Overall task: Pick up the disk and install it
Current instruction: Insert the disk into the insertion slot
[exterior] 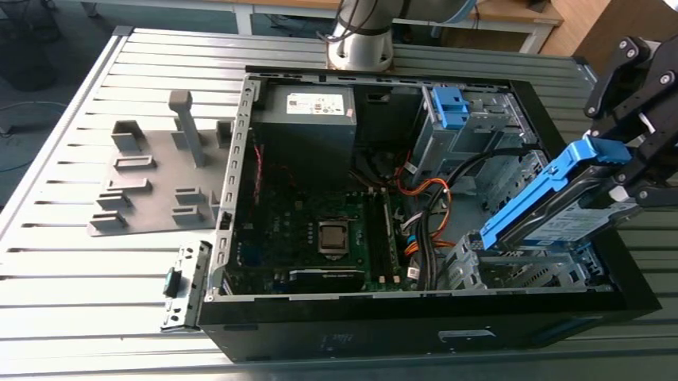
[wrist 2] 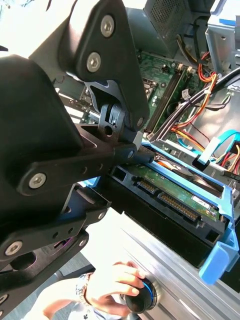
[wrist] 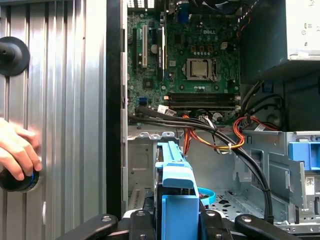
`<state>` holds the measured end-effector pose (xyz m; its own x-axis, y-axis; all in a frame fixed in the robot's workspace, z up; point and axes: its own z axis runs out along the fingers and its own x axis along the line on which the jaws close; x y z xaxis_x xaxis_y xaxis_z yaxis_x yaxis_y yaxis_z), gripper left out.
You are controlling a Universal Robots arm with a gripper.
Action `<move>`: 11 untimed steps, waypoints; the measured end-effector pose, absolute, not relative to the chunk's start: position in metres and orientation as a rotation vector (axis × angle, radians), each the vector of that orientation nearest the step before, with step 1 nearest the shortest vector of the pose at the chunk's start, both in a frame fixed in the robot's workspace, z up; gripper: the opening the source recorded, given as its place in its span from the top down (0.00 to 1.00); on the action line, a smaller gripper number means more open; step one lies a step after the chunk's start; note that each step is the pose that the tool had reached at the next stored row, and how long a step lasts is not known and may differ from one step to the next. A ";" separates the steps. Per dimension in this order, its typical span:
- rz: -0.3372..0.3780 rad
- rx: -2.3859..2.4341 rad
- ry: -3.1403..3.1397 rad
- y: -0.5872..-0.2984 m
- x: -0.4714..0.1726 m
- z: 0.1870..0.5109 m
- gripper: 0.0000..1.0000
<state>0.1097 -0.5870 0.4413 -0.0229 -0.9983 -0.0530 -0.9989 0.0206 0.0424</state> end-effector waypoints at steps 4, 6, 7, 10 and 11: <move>0.106 -2.190 2.238 -0.587 0.110 0.440 0.63; 0.106 -2.190 2.238 -0.586 0.110 0.439 0.63; 0.106 -2.190 2.238 -0.586 0.110 0.439 0.63; 0.106 -2.190 2.238 -0.586 0.110 0.438 0.63; 0.106 -2.190 2.238 -0.586 0.110 0.438 0.63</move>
